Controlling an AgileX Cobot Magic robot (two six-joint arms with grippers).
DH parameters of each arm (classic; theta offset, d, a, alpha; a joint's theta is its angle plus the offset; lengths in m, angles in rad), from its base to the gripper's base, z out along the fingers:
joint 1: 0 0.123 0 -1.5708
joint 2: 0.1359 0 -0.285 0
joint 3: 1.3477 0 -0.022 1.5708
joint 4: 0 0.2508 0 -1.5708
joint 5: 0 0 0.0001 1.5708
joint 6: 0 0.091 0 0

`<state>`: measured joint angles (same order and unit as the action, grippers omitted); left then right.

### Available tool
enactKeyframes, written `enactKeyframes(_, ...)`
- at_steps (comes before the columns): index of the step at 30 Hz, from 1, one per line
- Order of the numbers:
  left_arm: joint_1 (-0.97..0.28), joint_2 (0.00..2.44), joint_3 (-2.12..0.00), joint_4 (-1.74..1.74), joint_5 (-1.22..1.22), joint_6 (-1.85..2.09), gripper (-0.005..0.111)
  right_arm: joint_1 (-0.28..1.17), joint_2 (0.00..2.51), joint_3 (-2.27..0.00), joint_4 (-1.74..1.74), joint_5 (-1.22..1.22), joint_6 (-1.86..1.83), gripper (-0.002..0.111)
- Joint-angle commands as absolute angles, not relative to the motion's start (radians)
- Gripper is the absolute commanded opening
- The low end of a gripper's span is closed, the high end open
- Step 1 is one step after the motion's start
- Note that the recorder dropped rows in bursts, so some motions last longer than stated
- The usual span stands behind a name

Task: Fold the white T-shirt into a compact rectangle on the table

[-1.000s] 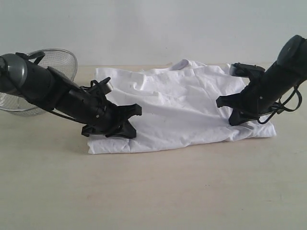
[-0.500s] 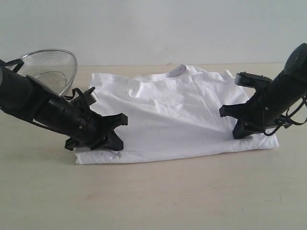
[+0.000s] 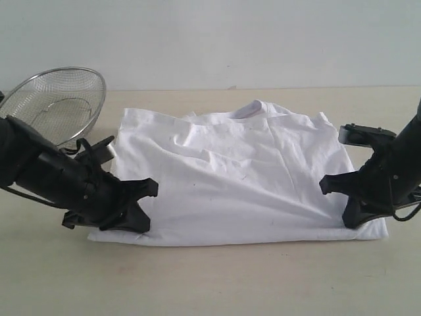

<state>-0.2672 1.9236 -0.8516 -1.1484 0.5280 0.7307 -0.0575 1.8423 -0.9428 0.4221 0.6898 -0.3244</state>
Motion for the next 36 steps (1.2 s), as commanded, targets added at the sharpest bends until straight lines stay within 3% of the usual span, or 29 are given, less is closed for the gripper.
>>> enactKeyframes(1, -0.261, 1.82, -0.778, -1.155, 0.491, 0.743, 0.004, -0.06, 1.769, -0.939, 0.408, 0.716, -0.322, 0.0)
enactKeyframes(11, -0.261, 1.535, -0.757, -1.162, 0.497, 0.696, 0.004, -0.062, 1.556, -0.918, 0.414, 0.708, -0.297, 0.0)
enactKeyframes(17, -0.261, 1.508, -0.677, -1.162, 0.47, 0.725, 0.004, -0.22, 1.558, -0.808, 0.721, 0.696, -0.562, 0.0)
enactKeyframes(20, -0.261, 1.506, -0.675, -1.162, 0.482, 0.727, 0.004, -0.223, 1.558, -0.802, 0.74, 0.699, -0.595, 0.002)
enactKeyframes(23, -0.261, 1.506, -0.675, -1.164, 0.473, 0.737, 0.004, -0.223, 1.558, -0.8, 0.728, 0.677, -0.595, 0.019)
enactKeyframes(27, -0.261, 1.506, -0.675, -1.233, 0.463, 0.775, 0.004, -0.223, 1.558, -0.79, 0.726, 0.651, -0.585, 0.069)
enactKeyframes(28, -0.261, 1.506, -0.675, -1.264, 0.473, 0.808, 0.004, -0.223, 1.558, -0.79, 0.726, 0.649, -0.581, 0.075)
enactKeyframes(36, -0.261, 1.514, -0.728, -1.406, 0.496, 0.96, 0.004, -0.223, 1.558, -0.79, 0.725, 0.612, -0.577, 0.058)
